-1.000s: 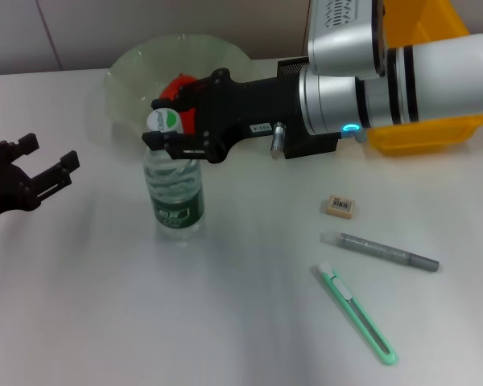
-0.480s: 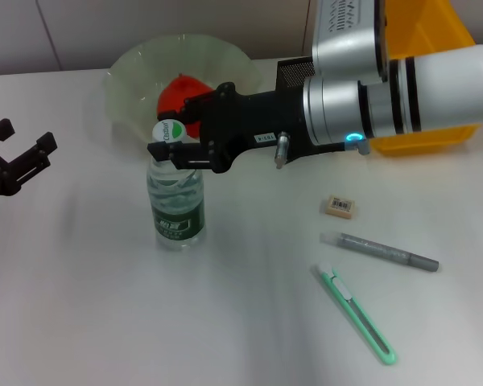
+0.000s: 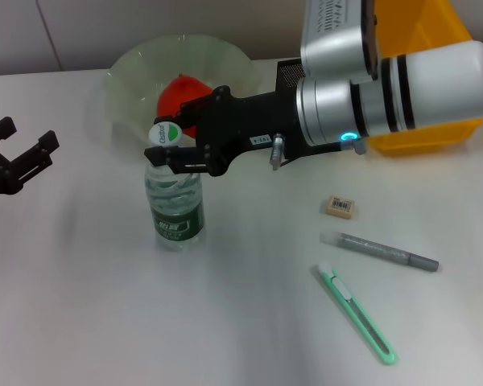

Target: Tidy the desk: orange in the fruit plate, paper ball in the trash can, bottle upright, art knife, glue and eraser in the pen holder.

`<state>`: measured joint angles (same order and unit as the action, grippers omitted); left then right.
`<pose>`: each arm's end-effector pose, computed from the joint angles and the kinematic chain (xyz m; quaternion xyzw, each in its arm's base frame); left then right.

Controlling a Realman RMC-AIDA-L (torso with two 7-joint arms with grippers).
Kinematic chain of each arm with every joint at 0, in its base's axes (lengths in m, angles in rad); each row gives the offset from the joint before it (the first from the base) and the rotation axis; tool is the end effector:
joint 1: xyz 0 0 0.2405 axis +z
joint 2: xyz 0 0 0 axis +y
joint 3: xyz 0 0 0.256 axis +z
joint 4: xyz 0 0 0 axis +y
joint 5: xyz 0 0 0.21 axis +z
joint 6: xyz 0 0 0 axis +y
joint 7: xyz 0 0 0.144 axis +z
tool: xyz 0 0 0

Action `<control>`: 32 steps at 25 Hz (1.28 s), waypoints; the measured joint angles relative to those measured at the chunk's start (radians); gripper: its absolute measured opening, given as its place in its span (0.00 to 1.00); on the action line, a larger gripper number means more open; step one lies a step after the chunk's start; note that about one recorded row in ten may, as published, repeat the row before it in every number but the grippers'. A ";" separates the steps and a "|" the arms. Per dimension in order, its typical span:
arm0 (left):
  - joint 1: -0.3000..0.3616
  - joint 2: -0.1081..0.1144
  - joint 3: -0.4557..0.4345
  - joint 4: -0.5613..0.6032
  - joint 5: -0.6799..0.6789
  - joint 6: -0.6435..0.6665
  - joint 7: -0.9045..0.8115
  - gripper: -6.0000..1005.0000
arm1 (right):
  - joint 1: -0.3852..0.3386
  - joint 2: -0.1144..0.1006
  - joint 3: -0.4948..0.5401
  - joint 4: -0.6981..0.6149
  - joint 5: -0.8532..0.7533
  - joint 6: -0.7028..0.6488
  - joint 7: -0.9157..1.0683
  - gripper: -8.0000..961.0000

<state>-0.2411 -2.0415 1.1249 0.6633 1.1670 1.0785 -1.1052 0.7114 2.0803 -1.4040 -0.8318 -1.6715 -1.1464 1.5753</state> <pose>-0.3209 0.3263 0.0260 -0.8274 -0.2626 -0.2967 0.3980 0.1232 0.3824 -0.0624 -0.9756 0.0710 0.1824 0.0995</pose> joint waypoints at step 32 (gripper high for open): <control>0.025 -0.003 -0.004 -0.001 0.002 0.023 0.001 0.76 | 0.006 -0.002 -0.004 -0.021 -0.058 -0.049 0.076 0.52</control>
<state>-0.2164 -2.0444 1.1207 0.6627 1.1689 1.1014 -1.1044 0.7177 2.0785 -1.4077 -0.8528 -1.7292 -1.1958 1.6509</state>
